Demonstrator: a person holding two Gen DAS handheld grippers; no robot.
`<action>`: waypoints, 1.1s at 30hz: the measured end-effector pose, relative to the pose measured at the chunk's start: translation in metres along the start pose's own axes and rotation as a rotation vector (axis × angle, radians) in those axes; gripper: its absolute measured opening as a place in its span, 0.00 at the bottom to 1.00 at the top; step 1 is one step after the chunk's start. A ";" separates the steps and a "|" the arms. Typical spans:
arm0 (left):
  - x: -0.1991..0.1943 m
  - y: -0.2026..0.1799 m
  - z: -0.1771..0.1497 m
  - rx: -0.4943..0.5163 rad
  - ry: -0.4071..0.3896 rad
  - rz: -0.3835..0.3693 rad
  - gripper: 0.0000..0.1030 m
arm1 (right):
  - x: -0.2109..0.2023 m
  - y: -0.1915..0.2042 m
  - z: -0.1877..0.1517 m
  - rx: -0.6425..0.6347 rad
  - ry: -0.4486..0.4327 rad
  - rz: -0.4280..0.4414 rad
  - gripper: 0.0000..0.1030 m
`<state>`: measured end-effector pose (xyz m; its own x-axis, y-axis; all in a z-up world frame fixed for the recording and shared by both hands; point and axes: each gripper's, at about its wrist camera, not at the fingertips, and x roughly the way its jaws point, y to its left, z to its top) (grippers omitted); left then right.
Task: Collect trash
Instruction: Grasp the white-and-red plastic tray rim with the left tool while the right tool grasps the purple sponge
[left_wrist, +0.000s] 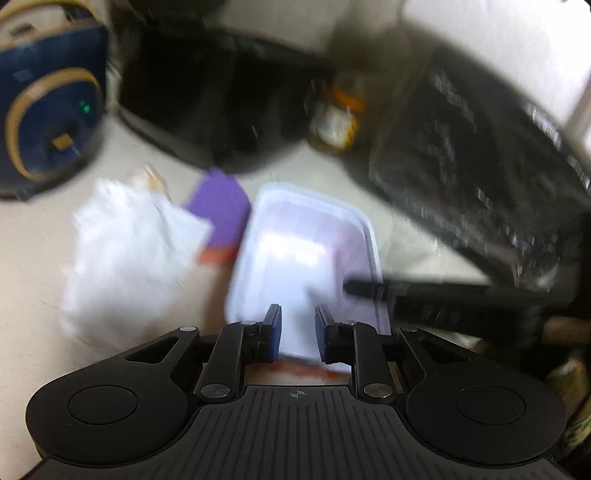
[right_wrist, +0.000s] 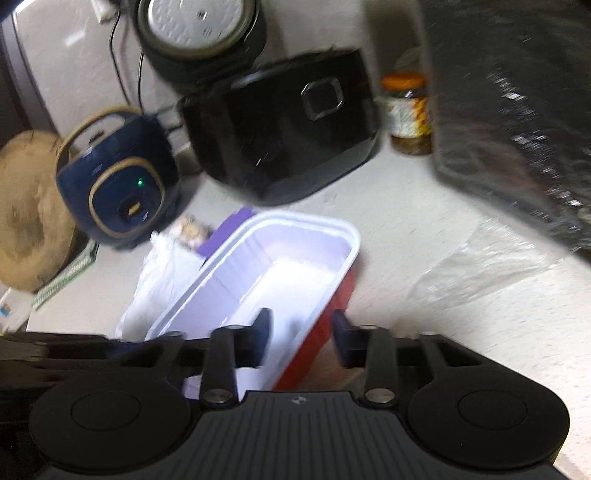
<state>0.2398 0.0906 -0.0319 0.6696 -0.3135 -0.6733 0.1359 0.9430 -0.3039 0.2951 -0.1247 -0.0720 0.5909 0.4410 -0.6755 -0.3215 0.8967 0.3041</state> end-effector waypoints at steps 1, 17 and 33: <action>-0.008 0.004 0.003 0.006 -0.043 0.023 0.22 | 0.003 0.004 -0.001 -0.009 0.009 -0.001 0.28; 0.050 0.030 0.007 -0.012 0.057 0.065 0.22 | -0.001 0.031 -0.025 -0.108 0.022 -0.051 0.28; 0.002 0.084 -0.023 -0.283 0.067 0.109 0.15 | 0.007 0.063 -0.032 -0.191 0.036 0.024 0.38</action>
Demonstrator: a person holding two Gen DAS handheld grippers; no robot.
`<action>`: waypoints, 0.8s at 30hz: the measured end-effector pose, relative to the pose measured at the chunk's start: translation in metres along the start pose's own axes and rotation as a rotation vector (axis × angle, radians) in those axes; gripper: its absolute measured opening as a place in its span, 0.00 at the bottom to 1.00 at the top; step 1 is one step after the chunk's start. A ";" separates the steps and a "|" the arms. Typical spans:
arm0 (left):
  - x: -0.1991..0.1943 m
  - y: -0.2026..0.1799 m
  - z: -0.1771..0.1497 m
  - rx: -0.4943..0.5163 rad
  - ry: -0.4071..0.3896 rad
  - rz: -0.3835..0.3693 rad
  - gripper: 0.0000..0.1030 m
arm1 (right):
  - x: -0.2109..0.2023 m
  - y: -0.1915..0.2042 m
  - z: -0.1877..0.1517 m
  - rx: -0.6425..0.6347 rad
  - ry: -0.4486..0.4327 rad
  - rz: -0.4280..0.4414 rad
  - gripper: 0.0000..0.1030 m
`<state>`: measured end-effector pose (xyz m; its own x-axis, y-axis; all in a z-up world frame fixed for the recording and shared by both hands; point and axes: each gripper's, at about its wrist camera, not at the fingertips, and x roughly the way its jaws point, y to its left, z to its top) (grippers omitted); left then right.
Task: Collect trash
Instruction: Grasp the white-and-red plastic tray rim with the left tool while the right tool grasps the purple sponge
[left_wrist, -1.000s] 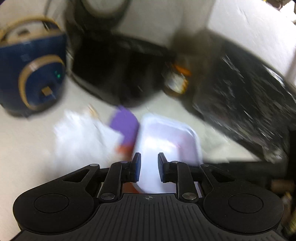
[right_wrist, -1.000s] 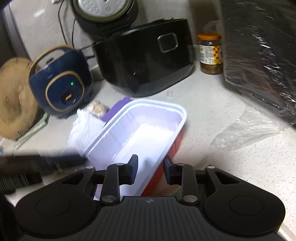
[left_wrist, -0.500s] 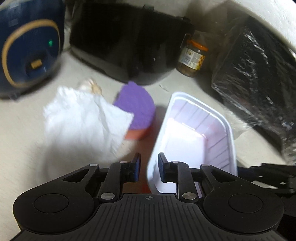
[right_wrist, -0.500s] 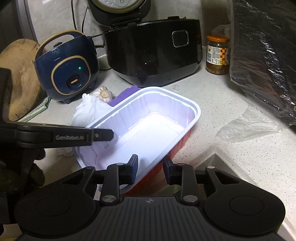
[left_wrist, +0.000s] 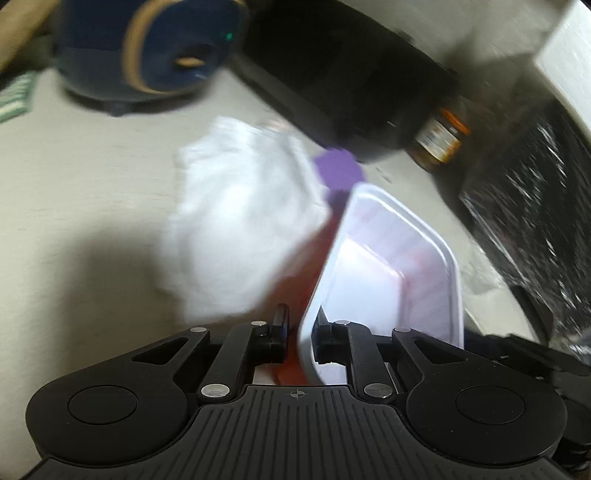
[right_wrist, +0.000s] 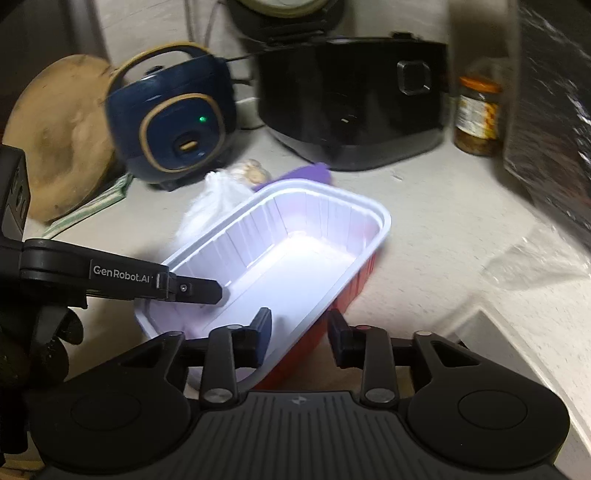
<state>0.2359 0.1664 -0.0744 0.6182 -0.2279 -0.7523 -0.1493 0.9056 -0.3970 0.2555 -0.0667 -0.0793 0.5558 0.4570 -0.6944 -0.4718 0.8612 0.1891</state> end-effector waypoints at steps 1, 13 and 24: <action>-0.005 0.005 -0.001 -0.012 -0.018 0.028 0.15 | -0.002 0.003 0.001 -0.011 -0.014 -0.006 0.44; -0.039 0.053 -0.005 -0.134 -0.078 0.167 0.14 | 0.022 -0.016 0.051 0.025 -0.089 -0.086 0.65; -0.055 0.060 -0.018 -0.124 -0.095 0.198 0.14 | 0.077 -0.037 0.104 0.120 -0.053 -0.094 0.76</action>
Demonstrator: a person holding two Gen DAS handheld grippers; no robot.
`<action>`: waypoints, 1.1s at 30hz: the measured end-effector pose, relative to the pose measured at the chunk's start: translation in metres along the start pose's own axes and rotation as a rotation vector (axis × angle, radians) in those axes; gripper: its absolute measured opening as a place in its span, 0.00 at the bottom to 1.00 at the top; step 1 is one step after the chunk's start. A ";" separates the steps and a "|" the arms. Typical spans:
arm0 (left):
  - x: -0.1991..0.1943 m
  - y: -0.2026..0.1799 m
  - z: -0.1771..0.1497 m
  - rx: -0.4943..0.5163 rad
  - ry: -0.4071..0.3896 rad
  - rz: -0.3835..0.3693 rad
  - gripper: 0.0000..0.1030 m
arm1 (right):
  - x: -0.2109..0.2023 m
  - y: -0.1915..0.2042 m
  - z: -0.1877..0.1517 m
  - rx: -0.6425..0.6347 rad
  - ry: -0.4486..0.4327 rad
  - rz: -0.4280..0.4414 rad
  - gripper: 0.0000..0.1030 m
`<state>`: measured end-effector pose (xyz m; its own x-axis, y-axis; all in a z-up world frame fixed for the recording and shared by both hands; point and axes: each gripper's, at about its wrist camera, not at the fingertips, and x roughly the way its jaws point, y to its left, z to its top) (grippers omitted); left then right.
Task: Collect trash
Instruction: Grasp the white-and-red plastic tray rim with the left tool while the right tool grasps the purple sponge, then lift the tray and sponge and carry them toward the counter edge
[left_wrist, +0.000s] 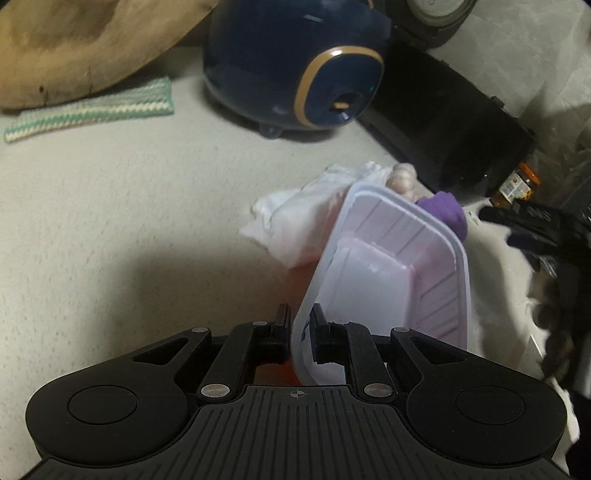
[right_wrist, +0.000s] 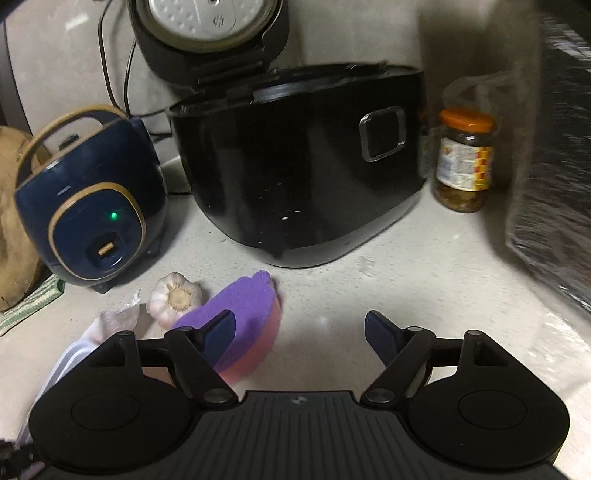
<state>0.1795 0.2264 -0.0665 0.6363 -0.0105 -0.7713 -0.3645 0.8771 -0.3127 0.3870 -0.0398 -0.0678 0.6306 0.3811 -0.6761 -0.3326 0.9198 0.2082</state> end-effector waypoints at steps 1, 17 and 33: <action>0.000 0.002 -0.001 -0.005 0.004 -0.004 0.14 | 0.009 0.005 0.003 -0.010 0.007 -0.002 0.76; -0.002 -0.014 -0.009 0.126 0.056 -0.102 0.13 | 0.037 0.061 -0.015 -0.149 0.098 0.031 0.83; -0.006 -0.027 -0.012 0.116 0.053 -0.120 0.13 | -0.052 -0.013 -0.072 -0.114 -0.019 -0.061 0.86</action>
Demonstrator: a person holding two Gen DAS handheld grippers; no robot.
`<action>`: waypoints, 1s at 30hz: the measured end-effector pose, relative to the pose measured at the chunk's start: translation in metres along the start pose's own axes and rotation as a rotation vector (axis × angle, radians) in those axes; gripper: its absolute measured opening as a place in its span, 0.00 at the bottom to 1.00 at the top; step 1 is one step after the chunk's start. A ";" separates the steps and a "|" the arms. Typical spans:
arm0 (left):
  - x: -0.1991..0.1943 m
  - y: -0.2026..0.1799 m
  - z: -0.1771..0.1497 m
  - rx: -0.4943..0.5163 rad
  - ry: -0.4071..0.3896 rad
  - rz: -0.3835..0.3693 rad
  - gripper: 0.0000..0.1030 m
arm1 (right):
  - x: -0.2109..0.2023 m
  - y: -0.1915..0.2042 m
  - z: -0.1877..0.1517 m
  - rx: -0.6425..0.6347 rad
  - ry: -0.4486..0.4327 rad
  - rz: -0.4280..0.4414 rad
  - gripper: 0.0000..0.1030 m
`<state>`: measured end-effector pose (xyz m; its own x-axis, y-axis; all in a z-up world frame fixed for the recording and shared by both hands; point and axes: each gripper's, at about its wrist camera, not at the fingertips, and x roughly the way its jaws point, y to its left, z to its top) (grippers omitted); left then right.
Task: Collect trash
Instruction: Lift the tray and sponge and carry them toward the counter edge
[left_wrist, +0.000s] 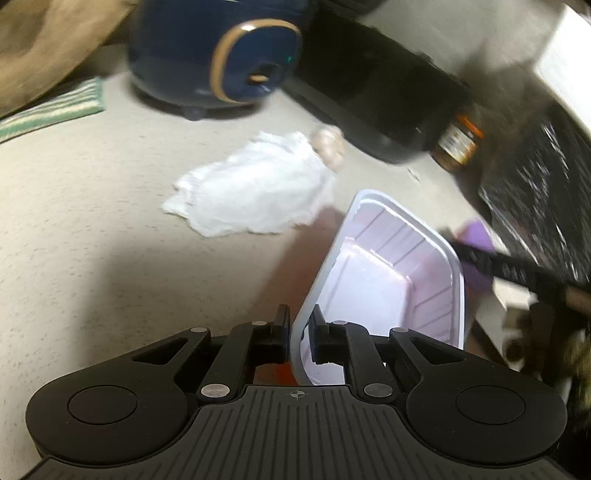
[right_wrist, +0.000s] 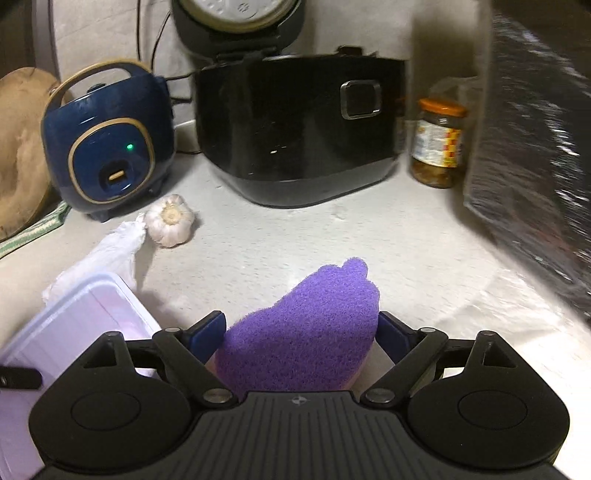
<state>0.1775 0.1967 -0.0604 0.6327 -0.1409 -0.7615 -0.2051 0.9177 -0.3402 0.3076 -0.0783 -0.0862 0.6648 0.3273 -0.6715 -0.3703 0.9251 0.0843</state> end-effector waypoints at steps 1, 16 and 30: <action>-0.001 0.003 0.001 -0.018 -0.009 0.011 0.13 | -0.003 -0.001 -0.003 0.001 -0.004 -0.009 0.86; 0.000 0.021 0.000 -0.085 0.006 0.039 0.13 | 0.002 0.018 -0.017 -0.065 -0.023 -0.041 0.87; 0.006 0.015 0.001 -0.072 0.021 0.032 0.13 | -0.005 0.017 -0.023 -0.015 0.015 0.013 0.85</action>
<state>0.1793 0.2095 -0.0698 0.6090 -0.1208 -0.7839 -0.2786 0.8928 -0.3539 0.2832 -0.0687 -0.0982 0.6498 0.3365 -0.6816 -0.3888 0.9176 0.0824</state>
